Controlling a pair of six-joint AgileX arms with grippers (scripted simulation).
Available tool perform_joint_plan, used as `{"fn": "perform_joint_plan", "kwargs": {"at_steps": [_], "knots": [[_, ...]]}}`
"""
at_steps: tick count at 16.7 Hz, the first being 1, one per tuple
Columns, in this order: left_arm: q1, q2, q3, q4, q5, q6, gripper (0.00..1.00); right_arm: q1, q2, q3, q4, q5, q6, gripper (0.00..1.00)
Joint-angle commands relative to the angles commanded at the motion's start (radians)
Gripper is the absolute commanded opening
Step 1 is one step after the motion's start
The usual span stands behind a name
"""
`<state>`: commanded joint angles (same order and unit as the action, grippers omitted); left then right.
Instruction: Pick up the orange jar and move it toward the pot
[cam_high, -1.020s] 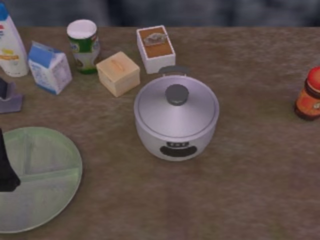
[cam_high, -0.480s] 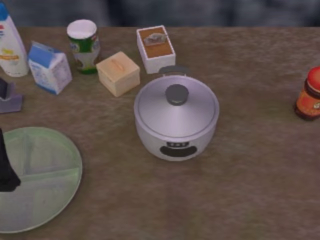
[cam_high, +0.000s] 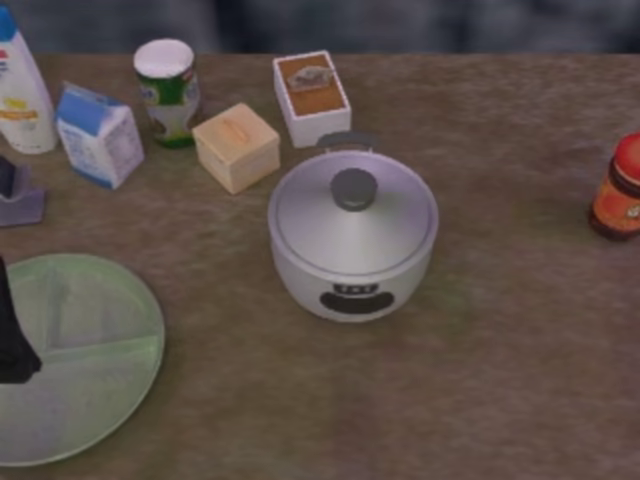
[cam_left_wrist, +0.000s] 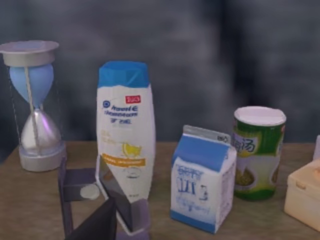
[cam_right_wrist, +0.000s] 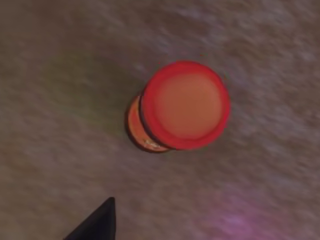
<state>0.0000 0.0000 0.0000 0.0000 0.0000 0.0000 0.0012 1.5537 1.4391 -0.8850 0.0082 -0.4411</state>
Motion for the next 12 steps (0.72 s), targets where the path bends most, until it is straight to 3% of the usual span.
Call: {"fn": "perform_joint_plan", "kwargs": {"at_steps": [6,12], "knots": [[0.0,0.0,0.0,0.0,0.0,0.0,1.0,0.002,0.552,0.501,-0.298,0.001,-0.15,1.0],[0.0,0.0,0.0,0.0,0.0,0.0,1.0,0.005,0.812,0.714,-0.463,0.001,-0.224,1.0]]}}
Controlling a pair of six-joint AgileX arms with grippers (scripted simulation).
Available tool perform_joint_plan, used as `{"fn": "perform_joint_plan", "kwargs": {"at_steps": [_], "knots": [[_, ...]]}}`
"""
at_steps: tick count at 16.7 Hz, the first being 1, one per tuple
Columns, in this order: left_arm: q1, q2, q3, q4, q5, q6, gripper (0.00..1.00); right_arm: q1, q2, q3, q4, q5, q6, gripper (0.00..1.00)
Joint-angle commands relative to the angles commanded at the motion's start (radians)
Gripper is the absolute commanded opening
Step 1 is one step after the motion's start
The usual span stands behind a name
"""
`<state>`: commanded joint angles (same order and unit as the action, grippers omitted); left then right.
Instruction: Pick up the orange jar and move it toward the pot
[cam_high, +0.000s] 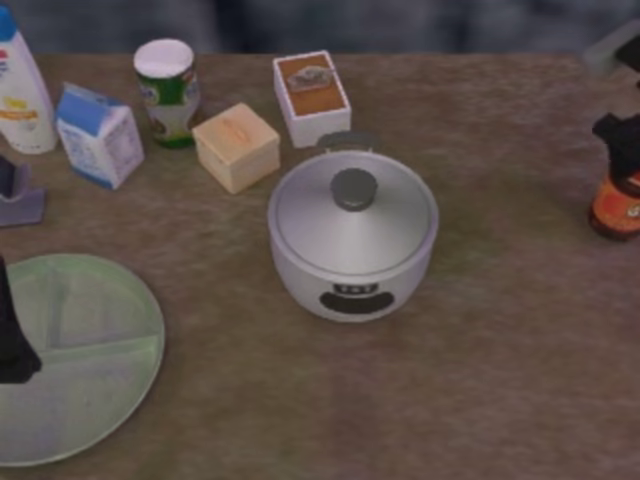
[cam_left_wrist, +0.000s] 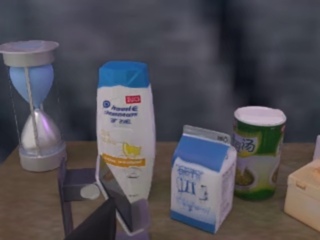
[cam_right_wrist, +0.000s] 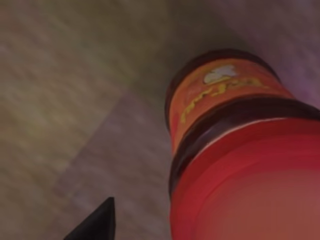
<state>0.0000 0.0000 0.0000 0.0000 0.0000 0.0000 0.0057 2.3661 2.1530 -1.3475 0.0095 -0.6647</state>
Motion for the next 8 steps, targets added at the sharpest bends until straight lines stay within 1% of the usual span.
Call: {"fn": "perform_joint_plan", "kwargs": {"at_steps": [8], "knots": [[0.0,0.0,0.0,0.0,0.0,0.0,1.0,-0.001,0.01,-0.013,0.014,0.0,-0.003,1.0]]}}
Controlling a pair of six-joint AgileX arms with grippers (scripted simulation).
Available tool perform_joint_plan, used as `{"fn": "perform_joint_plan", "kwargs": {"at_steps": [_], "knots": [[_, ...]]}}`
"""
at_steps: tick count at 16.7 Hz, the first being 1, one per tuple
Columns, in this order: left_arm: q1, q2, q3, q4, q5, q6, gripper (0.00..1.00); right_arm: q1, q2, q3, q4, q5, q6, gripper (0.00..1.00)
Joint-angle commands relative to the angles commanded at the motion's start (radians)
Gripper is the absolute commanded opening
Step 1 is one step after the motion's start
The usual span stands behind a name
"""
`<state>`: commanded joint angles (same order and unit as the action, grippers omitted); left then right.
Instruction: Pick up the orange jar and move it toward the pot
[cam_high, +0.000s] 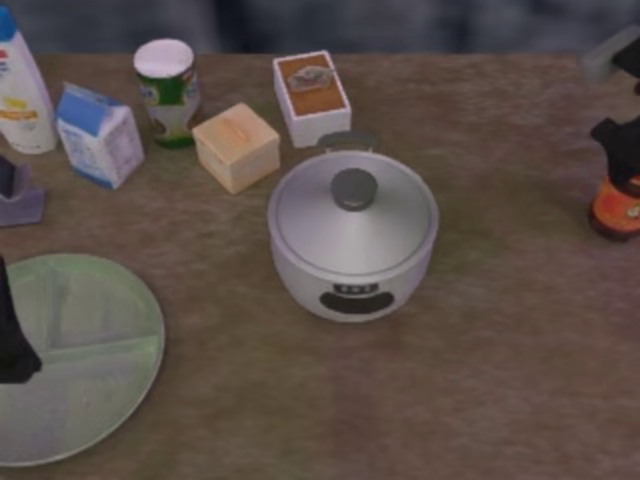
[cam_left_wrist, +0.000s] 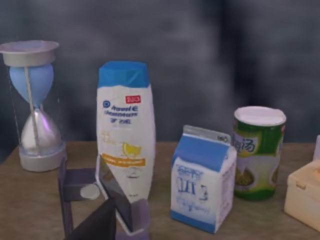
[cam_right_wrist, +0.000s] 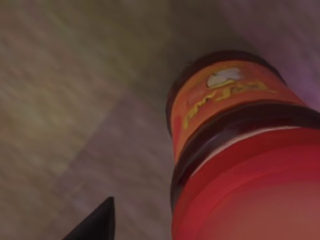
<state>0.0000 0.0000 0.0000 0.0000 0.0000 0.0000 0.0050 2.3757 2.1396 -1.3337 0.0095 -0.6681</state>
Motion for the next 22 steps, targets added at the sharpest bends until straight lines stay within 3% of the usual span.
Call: {"fn": "perform_joint_plan", "kwargs": {"at_steps": [5,10,22], "knots": [[0.0,0.0,0.0,0.0,0.0,0.0,1.0,0.001,0.015,-0.132,0.15,0.0,0.001,1.0],[0.0,0.0,0.0,0.0,0.0,0.0,1.0,0.001,0.017,-0.146,0.164,0.0,0.002,1.0],[0.0,0.0,0.0,0.0,0.0,0.0,1.0,0.001,0.017,-0.146,0.164,0.0,0.002,0.1]]}}
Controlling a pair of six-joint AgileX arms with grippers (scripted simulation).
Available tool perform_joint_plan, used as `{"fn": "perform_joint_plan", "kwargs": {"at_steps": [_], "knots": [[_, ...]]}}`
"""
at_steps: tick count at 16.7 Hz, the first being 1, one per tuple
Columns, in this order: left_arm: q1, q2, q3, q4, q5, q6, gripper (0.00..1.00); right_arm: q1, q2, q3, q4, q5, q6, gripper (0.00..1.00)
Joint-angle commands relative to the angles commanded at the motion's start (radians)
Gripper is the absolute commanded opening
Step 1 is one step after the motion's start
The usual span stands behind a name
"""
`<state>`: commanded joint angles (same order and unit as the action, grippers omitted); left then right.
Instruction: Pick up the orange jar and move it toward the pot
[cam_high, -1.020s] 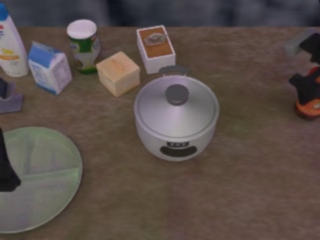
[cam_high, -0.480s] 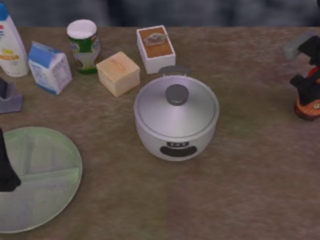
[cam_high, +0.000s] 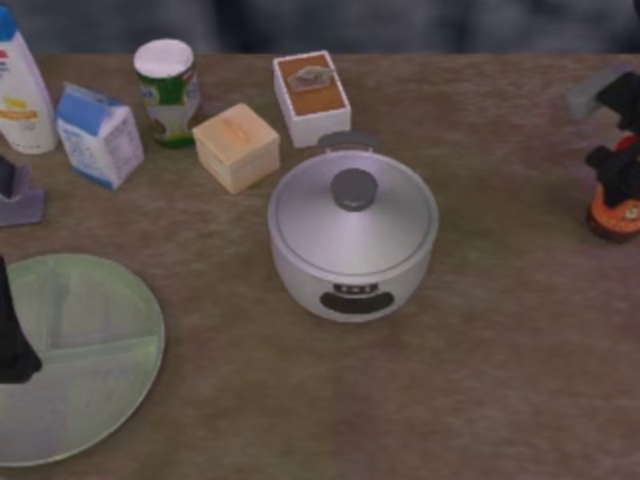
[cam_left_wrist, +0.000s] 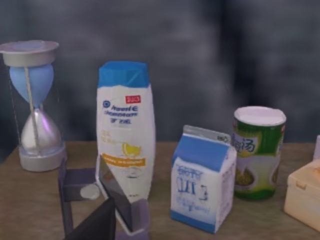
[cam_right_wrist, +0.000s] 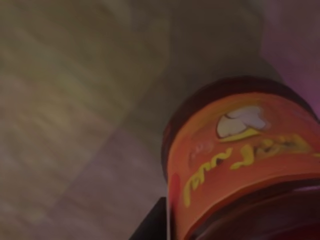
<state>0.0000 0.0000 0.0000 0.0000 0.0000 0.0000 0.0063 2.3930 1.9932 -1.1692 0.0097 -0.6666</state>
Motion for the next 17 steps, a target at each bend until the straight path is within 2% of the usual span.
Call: {"fn": "perform_joint_plan", "kwargs": {"at_steps": [1,2,12,17], "knots": [[0.0,0.0,0.0,0.0,0.0,0.0,1.0,0.0,0.0,0.0,0.0,0.0,0.0,0.02],[0.0,0.0,0.0,0.0,0.0,0.0,1.0,0.0,0.0,0.0,0.0,0.0,0.0,0.0],[0.0,0.0,0.0,0.0,0.0,0.0,1.0,-0.001,-0.017,-0.014,-0.004,0.0,0.002,0.0],[0.0,0.0,0.0,0.0,0.0,0.0,1.0,0.004,-0.232,-0.166,-0.056,-0.002,0.006,0.0]]}}
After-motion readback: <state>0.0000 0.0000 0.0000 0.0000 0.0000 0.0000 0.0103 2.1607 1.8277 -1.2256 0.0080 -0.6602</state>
